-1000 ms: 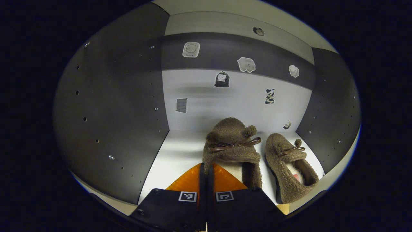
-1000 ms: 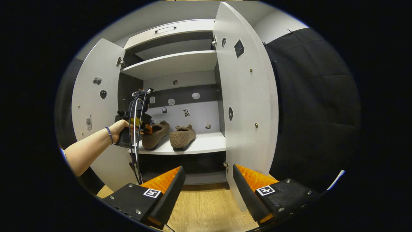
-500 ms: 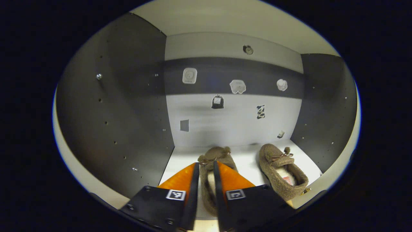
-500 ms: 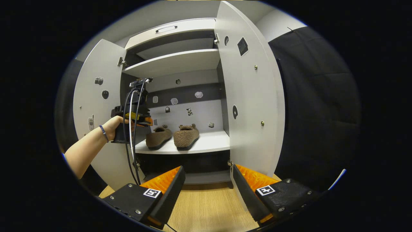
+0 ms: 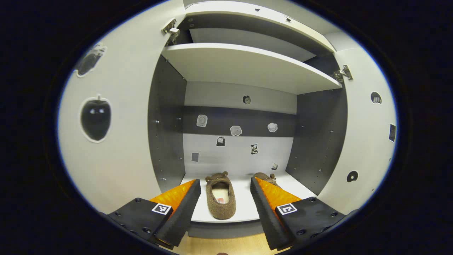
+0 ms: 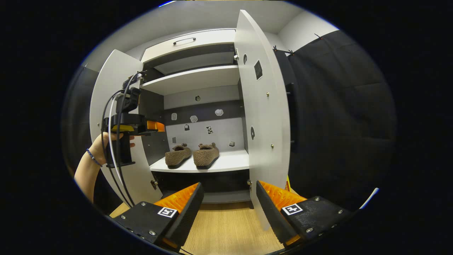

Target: Grab one shoe with the right hand and put it into the shoe cabinet, grab the other shoe with the left hand and put it into the shoe cabinet; then close the right door with the right hand and the left door with the left hand.

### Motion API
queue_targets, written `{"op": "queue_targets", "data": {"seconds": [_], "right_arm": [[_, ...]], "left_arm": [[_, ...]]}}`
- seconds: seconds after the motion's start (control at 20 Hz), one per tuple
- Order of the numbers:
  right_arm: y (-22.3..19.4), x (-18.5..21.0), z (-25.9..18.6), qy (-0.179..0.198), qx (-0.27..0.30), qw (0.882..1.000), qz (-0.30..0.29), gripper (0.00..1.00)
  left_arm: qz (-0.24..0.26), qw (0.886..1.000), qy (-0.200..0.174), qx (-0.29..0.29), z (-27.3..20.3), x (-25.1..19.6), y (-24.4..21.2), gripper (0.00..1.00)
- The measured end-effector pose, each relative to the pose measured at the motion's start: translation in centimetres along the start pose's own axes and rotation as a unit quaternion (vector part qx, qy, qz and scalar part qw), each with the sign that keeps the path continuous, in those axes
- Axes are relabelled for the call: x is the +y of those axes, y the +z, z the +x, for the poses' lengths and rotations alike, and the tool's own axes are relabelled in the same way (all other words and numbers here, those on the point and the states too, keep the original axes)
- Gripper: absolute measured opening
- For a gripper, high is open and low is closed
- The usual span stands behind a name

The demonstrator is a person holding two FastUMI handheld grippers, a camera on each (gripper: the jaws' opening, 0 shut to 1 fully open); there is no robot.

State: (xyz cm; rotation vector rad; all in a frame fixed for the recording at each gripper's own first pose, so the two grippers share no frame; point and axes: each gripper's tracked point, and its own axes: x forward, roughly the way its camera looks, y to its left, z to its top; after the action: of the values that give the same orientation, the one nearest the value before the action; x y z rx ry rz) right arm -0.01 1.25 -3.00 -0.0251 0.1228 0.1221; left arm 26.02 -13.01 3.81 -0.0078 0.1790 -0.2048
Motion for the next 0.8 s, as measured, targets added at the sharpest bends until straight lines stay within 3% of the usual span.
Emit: {"op": "queue_targets", "data": {"seconds": [0.15,0.4,0.8], "right_arm": [[0.1,-2.7,-1.2,-0.021,-0.007,1.000,-0.011,0.92],[-0.3,-9.3,-1.6,-0.076,-0.007,0.997,-0.024,0.92],[-0.7,-15.6,2.0,-0.114,-0.014,0.993,-0.039,0.92]], "left_arm": [[0.017,0.999,0.009,-0.029,-3.9,0.6,0.6,0.99],[0.008,0.998,0.008,-0.060,-10.6,1.1,0.6,0.98],[-0.005,0.999,0.018,-0.049,-18.7,3.0,-2.5,0.97]]}}
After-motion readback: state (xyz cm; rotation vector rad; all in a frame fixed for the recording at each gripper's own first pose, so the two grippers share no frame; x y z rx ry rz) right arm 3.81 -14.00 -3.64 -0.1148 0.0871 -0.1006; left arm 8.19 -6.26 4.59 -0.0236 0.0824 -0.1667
